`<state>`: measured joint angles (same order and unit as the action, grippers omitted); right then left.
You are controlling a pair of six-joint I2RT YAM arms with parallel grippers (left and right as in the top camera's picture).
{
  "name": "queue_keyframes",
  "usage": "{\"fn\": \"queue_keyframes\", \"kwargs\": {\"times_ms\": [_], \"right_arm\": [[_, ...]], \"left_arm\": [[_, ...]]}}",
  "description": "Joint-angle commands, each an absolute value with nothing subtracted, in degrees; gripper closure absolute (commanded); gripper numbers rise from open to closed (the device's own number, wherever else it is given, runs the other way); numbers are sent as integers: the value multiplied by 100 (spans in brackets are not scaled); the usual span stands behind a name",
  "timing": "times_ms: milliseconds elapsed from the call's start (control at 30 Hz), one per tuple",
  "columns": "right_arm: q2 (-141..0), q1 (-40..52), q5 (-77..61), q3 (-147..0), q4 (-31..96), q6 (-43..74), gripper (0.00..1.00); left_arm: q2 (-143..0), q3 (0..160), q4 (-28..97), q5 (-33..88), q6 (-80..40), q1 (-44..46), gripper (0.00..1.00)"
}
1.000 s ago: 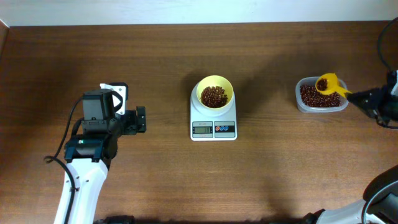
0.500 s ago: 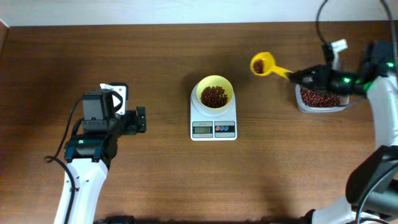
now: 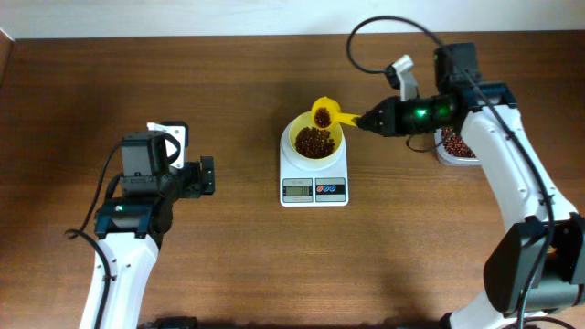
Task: Scoop item into bowl and weigh 50g on scale
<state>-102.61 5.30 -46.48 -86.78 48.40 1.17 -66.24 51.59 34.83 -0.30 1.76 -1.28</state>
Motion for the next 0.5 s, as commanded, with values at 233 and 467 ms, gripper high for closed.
{"fn": "queue_keyframes", "kwargs": {"times_ms": [233,467], "right_arm": [[-10302,1092,-3588,-8739,4779,-1380,96],[-10226,1271,-2842,-8744,4836,-2123,96]], "left_arm": [[-6654,5144,3474,-69,244,-156,1],[-6654,5144,3474,-69,244,-156,1]]}}
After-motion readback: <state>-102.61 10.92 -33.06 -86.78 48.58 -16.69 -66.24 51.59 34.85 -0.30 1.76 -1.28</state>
